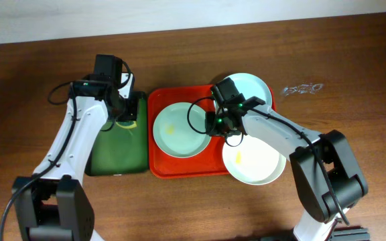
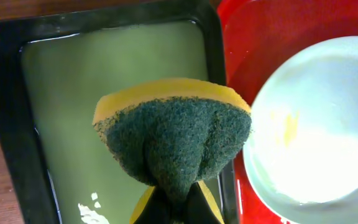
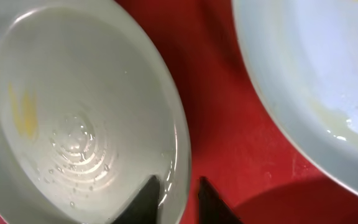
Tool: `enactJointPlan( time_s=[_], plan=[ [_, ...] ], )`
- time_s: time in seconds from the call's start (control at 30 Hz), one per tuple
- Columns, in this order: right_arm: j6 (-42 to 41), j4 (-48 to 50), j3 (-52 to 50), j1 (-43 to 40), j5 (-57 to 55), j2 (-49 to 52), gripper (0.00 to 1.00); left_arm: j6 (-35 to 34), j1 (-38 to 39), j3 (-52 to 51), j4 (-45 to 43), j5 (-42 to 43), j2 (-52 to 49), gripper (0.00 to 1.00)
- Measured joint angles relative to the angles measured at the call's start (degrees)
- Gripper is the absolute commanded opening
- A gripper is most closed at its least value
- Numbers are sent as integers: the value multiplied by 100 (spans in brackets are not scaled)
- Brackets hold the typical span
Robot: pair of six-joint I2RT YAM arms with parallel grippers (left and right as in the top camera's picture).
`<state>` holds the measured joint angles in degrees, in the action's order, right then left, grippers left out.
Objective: Clean dirty plates on tray and stack at the side
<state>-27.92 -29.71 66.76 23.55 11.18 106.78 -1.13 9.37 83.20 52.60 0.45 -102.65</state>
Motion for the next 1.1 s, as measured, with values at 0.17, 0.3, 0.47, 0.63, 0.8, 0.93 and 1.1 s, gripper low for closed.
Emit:
enactJointPlan(
  time_s=[0.17, 0.3, 0.47, 0.63, 0.8, 0.93, 1.1],
  plan=[
    [-13, 59, 0, 0, -17, 118, 4, 2, 0, 0, 42, 15, 0, 0],
    [-20, 57, 0, 0, -22, 122, 26, 2, 0, 0, 81, 17, 0, 0],
    [2, 85, 0, 0, -24, 129, 4, 2, 0, 0, 85, 17, 0, 0],
    [-11, 90, 0, 0, -20, 129, 4, 0, 0, 0, 120, 24, 0, 0],
    [-15, 85, 0, 0, -20, 129, 4, 2, 0, 0, 122, 234, 0, 0],
    [-11, 83, 0, 0, -20, 129, 4, -24, 15, 0, 103, 529, 0, 0],
    [-11, 81, 0, 0, -17, 129, 4, -131, 302, 0, -186, 951, -11, 0]
  ],
)
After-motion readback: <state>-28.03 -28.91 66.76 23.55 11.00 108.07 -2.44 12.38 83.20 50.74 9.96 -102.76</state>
